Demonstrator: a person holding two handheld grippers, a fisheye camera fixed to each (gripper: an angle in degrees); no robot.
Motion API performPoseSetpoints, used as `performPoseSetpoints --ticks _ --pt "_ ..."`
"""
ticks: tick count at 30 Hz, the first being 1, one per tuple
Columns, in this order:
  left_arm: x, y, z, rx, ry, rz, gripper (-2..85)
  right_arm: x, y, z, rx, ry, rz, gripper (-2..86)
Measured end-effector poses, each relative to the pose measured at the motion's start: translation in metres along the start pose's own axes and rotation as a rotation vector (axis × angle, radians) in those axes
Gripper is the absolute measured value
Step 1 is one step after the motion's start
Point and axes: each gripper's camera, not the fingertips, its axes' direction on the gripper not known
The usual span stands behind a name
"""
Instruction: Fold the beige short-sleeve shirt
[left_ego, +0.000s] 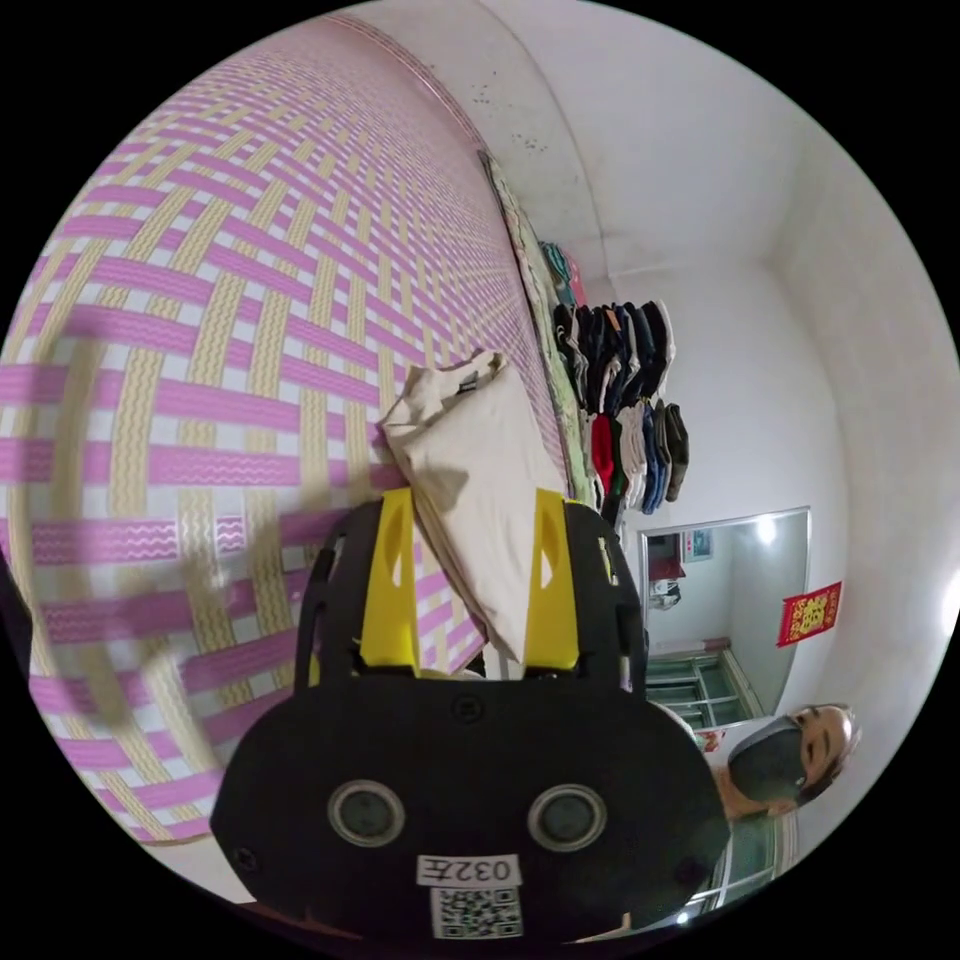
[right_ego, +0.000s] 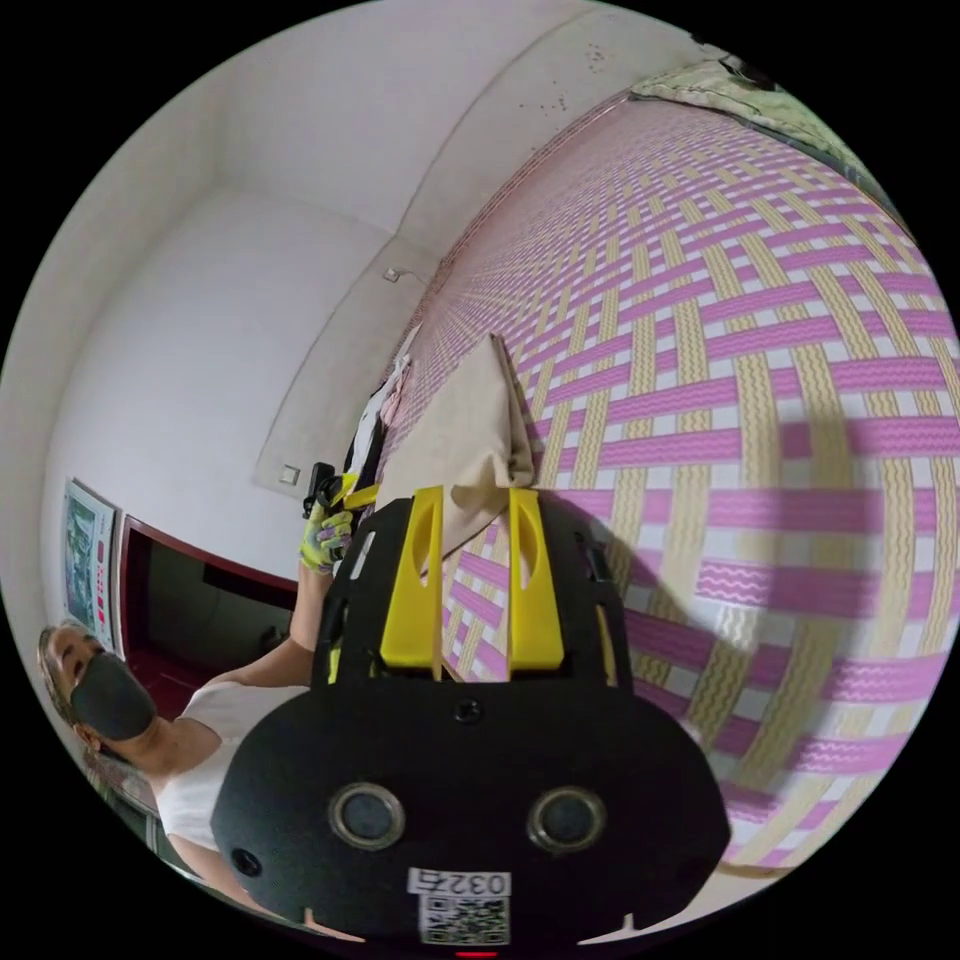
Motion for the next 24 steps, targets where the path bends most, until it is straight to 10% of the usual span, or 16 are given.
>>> performPoseSetpoints --ticks 24 --pt "0.017 0.032 0.025 0.051 0.041 0.046 9.2 -0.059 0.059 0.065 -0.066 0.093 -0.04 9.9"
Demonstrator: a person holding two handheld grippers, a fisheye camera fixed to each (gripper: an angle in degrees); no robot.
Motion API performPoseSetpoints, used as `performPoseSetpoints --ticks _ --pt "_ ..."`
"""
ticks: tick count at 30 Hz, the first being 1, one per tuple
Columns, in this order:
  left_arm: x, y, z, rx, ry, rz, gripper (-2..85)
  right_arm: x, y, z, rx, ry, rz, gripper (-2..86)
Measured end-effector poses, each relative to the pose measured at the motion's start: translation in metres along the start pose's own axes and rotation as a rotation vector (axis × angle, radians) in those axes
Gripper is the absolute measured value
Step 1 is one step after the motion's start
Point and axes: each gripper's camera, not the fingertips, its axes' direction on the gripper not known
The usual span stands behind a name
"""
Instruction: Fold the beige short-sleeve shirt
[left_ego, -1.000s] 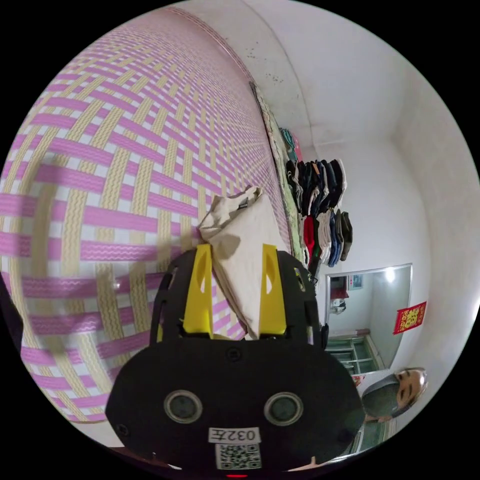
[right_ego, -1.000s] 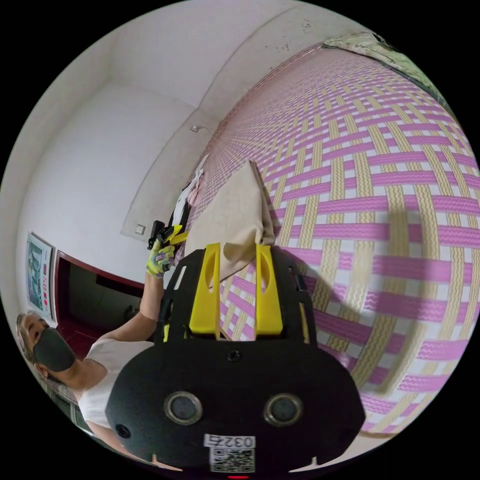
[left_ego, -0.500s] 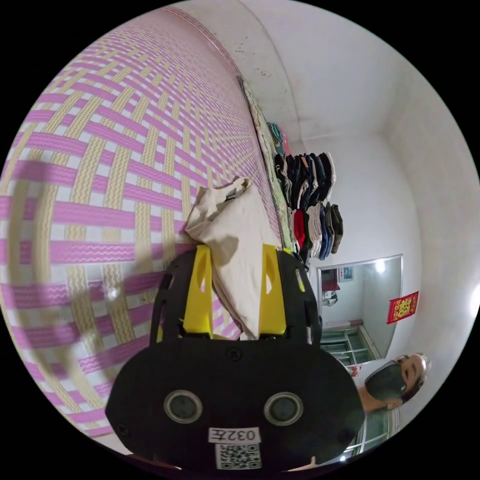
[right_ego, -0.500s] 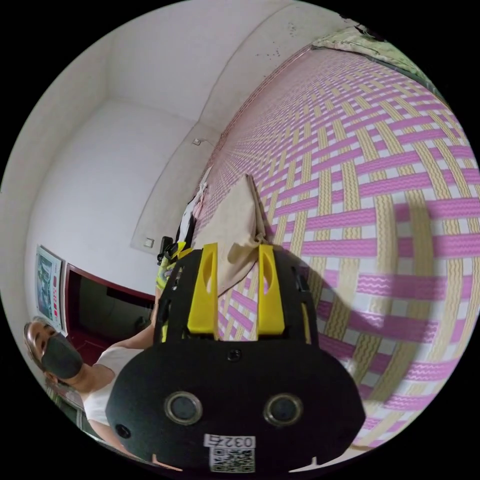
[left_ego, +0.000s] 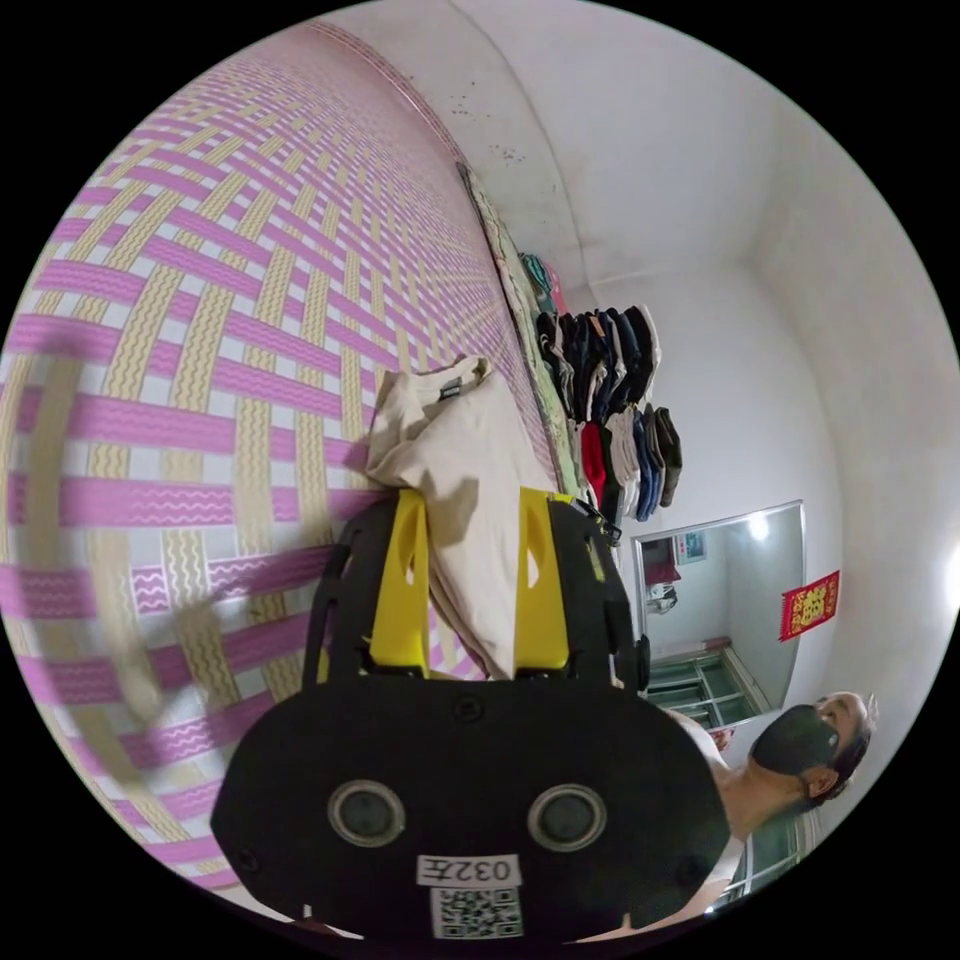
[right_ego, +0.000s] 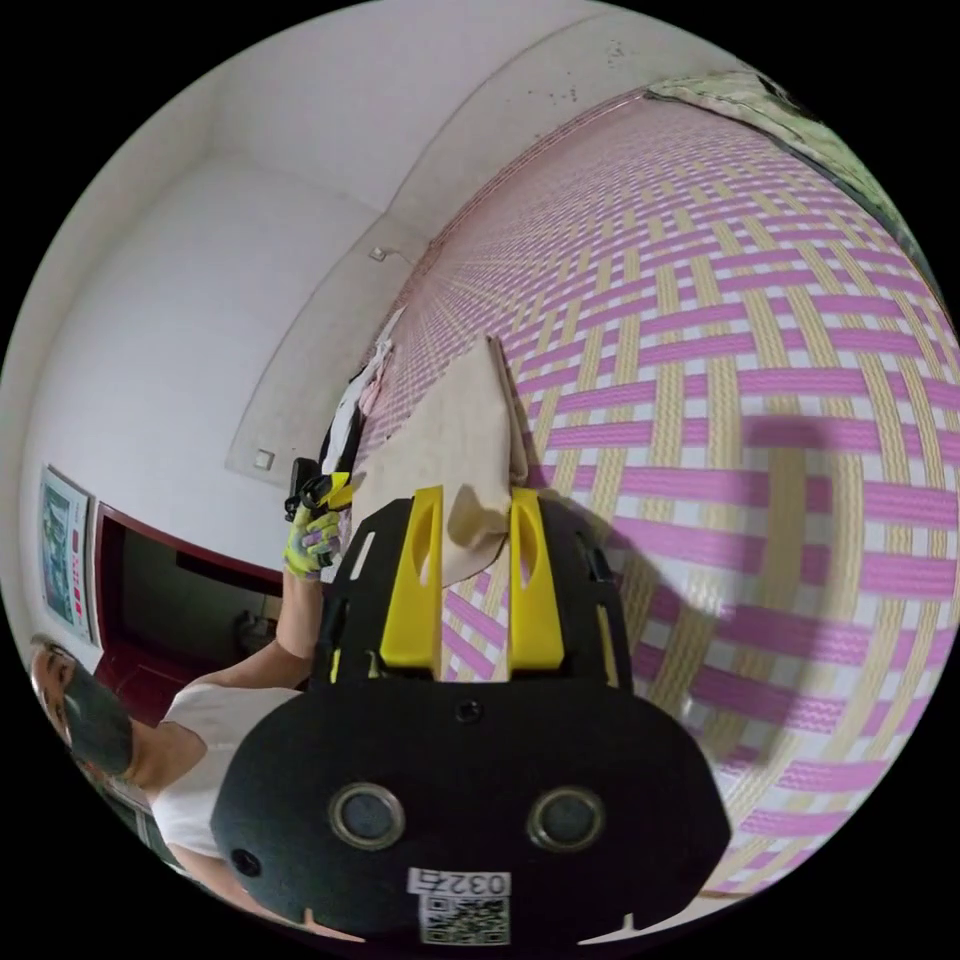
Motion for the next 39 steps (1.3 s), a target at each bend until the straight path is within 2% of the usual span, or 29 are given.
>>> performPoseSetpoints --ticks 6,12,18,24,30,32,35,37,39 --pt "-0.006 0.023 -0.002 0.041 -0.026 -0.005 1.6 -0.039 0.031 0.033 0.006 0.099 -0.092 5.1" --pt "-0.008 0.031 0.011 0.034 0.281 -0.034 -0.9 -0.076 0.074 0.014 0.081 0.077 -0.179 4.4" --pt "0.066 -0.012 0.071 -0.057 0.506 0.005 -1.3 -0.125 0.073 -0.046 0.127 0.19 -0.251 4.1" --pt "0.214 -0.082 0.134 -0.108 0.612 0.155 -1.3 -0.199 0.083 -0.176 0.318 0.39 -0.345 4.0" --pt "0.441 -0.146 0.21 -0.154 0.724 0.428 -1.3 -0.291 0.128 -0.352 0.622 0.55 -0.383 4.0" --pt "0.524 -0.159 0.253 -0.158 0.708 0.52 -1.2 -0.299 0.163 -0.417 0.744 0.543 -0.319 4.0" --pt "0.582 -0.174 0.34 -0.191 0.598 0.547 -0.7 -0.267 0.208 -0.469 0.87 0.534 -0.203 4.1" --pt "0.584 -0.182 0.41 -0.224 0.509 0.519 0.2 -0.223 0.226 -0.477 0.888 0.532 -0.106 4.2" --pt "0.563 -0.182 0.486 -0.301 0.334 0.434 2.4 -0.171 0.236 -0.474 0.865 0.574 0.046 4.5"
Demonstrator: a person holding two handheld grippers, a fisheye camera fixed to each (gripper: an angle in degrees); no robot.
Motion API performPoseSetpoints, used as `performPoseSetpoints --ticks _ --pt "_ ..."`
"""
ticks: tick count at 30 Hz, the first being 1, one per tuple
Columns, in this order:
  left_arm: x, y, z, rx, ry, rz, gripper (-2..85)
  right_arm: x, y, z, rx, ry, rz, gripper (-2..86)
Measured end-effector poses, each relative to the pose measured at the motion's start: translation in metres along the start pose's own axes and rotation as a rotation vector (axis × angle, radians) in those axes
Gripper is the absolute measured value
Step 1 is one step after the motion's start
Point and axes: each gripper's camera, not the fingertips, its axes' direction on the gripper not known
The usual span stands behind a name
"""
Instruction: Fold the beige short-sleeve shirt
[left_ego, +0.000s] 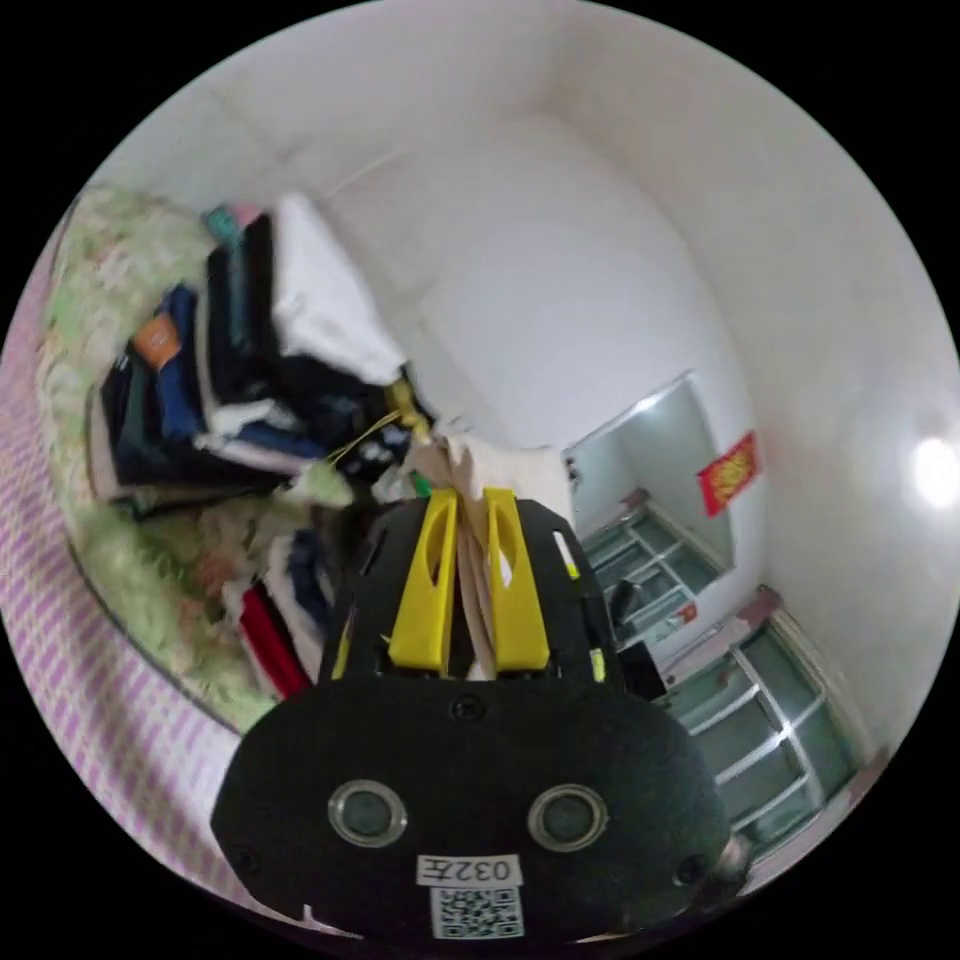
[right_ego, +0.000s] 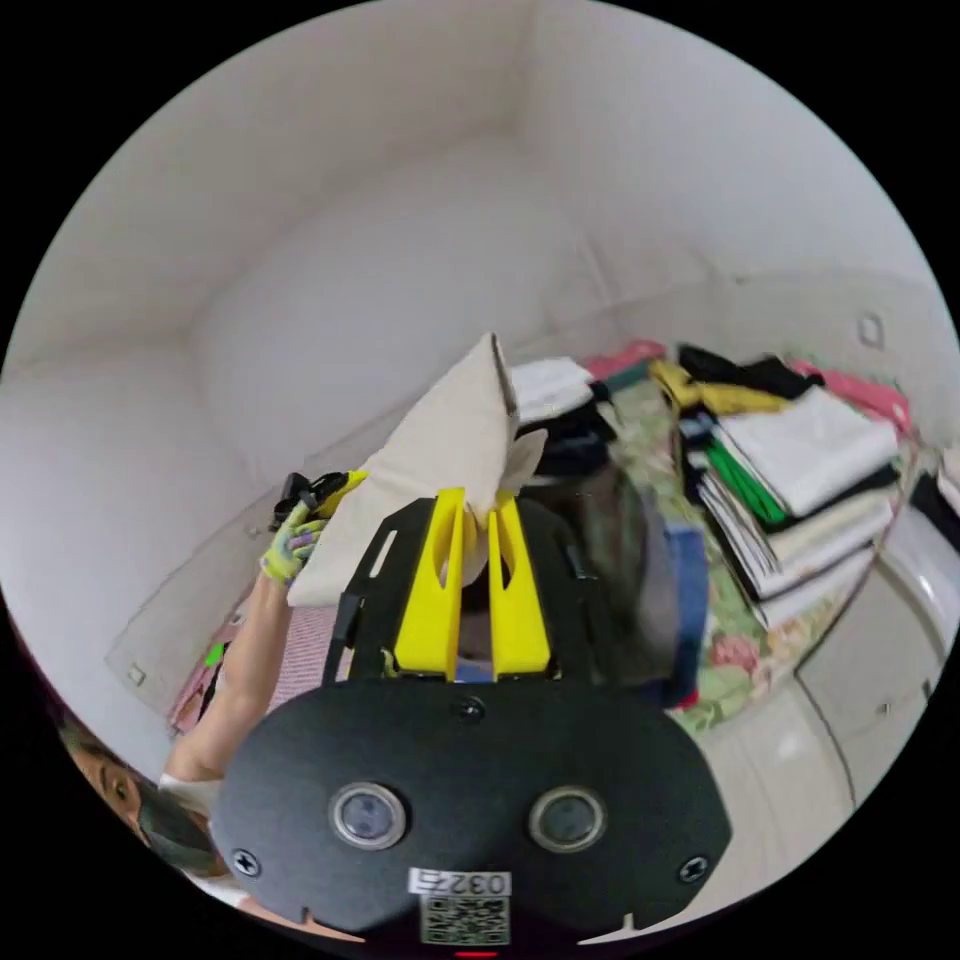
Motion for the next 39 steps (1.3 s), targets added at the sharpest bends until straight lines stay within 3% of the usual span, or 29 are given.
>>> performPoseSetpoints --ticks 2,4,9,13,19,22,27,31,33,35,39 --pt "-0.045 0.01 0.054 -0.104 -0.039 -0.071 5.0 0.044 0.025 0.018 -0.075 0.048 0.092 4.8" --pt "-0.057 0.021 0.062 -0.086 0.019 -0.049 5.7 0.059 0.041 0.012 -0.034 0.007 0.106 4.1" --pt "-0.028 0.045 0.042 -0.012 -0.057 0.086 6.6 0.068 0.054 0.003 -0.005 -0.124 0.123 4.5" --pt "0.015 0.088 0.055 -0.122 -0.085 0.257 10.2 0.065 0.062 0.002 0.005 -0.125 0.147 7.7" --pt "0.02 0.151 0.105 -0.311 -0.216 0.29 12.5 0.063 0.079 0.005 -0.02 -0.081 0.172 7.6" --pt "0.012 0.167 0.138 -0.394 -0.219 0.286 8.5 0.05 0.081 0.008 -0.026 -0.046 0.127 1.4" --pt "0.009 0.177 0.155 -0.351 -0.267 0.356 1.2 0.008 0.089 -0.01 0.083 0.181 0.015 0.5" --pt "-0.04 0.185 0.159 -0.372 -0.166 0.245 1.9 0.04 0.097 0.028 -0.106 0.275 0.125 6.4" --pt "-0.058 0.197 0.143 -0.331 -0.145 0.213 2.6 0.034 0.113 0.01 0.056 0.273 0.091 6.2" --pt "-0.069 0.227 0.111 -0.241 -0.128 0.274 0.9 0.004 0.137 -0.004 0.249 0.276 -0.079 3.3" --pt "-0.083 0.3 0.065 -0.144 -0.083 0.432 -0.6 -0.028 0.157 0.019 0.381 0.248 -0.329 -0.4"
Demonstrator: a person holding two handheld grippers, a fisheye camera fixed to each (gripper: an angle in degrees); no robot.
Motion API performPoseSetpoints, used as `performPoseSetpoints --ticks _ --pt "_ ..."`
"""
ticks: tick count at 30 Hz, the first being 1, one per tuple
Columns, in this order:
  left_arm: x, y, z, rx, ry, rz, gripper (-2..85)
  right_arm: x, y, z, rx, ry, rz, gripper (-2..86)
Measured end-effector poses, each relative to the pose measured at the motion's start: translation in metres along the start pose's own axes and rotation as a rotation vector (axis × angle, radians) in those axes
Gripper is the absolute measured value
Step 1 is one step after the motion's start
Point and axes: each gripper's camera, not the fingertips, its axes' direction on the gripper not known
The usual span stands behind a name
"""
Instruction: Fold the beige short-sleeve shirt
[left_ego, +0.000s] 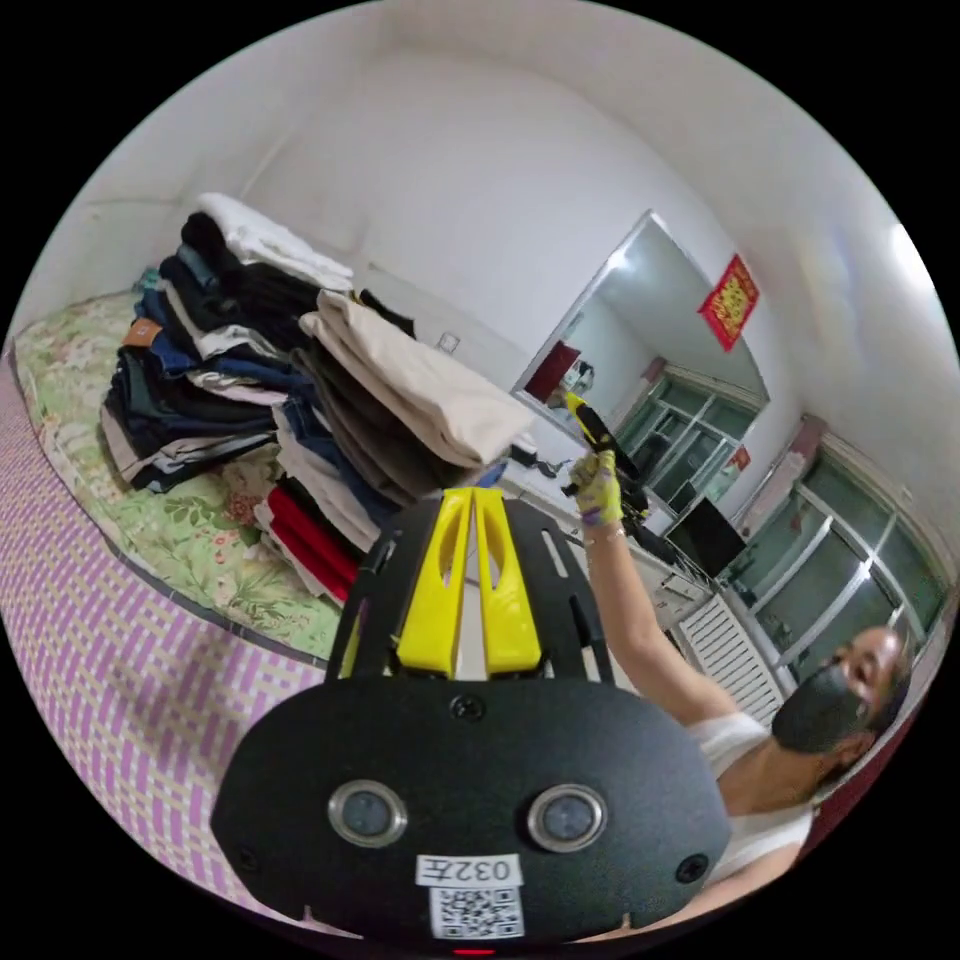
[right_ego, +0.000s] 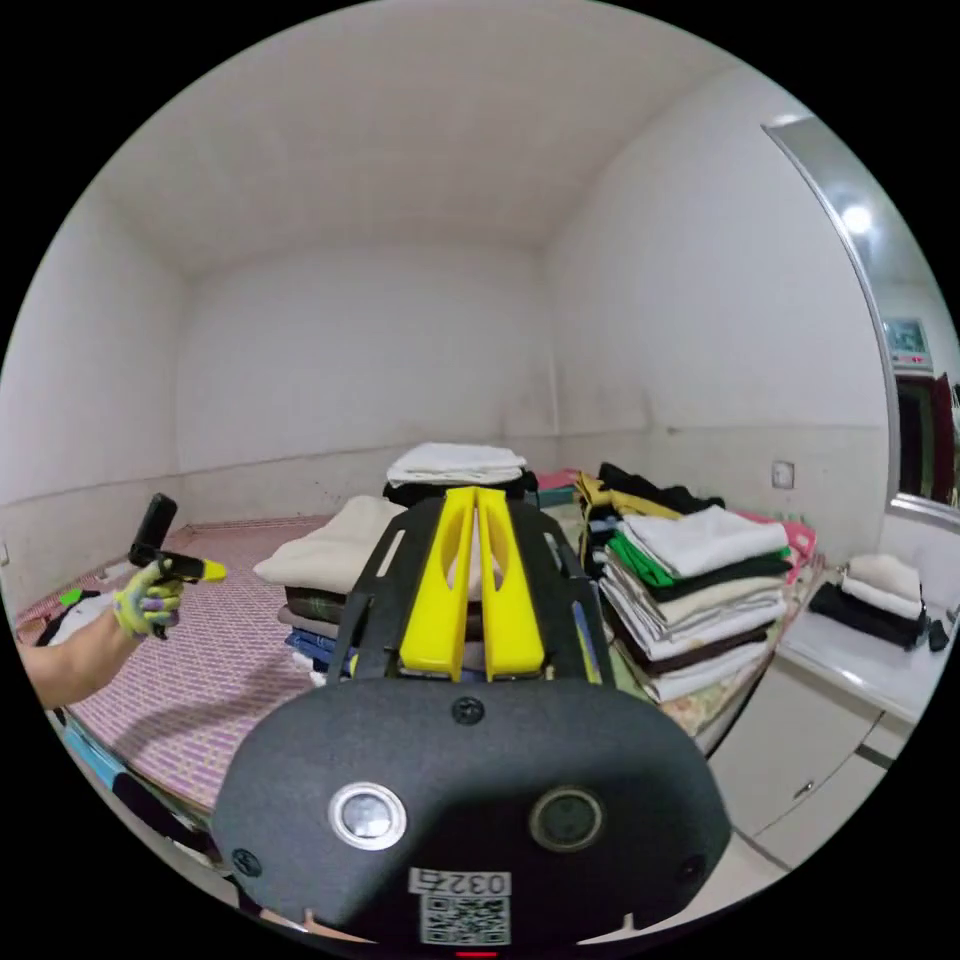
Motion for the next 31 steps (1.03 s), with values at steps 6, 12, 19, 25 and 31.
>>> performPoseSetpoints --ticks 6,12,19,25,31 --pt "0.019 0.183 -0.068 0.231 0.154 0.189 -0.9 -0.002 0.016 0.098 -0.321 0.001 0.033 -1.0" --pt "0.031 0.387 -0.153 0.443 0.019 0.237 -0.9 -0.028 0.031 0.053 -0.027 0.036 0.053 -1.0" --pt "0.101 0.574 -0.182 0.581 -0.808 0.075 -0.9 -0.152 0.17 0.014 0.093 -0.562 -0.079 -1.0" --pt "0.084 0.631 -0.203 0.49 -0.962 -0.17 -0.9 -0.227 0.292 0.082 -0.156 -0.956 0.064 -1.0" --pt "0.07 0.683 -0.26 0.668 -1.107 -0.357 0.2 -0.275 0.309 0.163 -0.383 -1.245 0.152 -1.0"
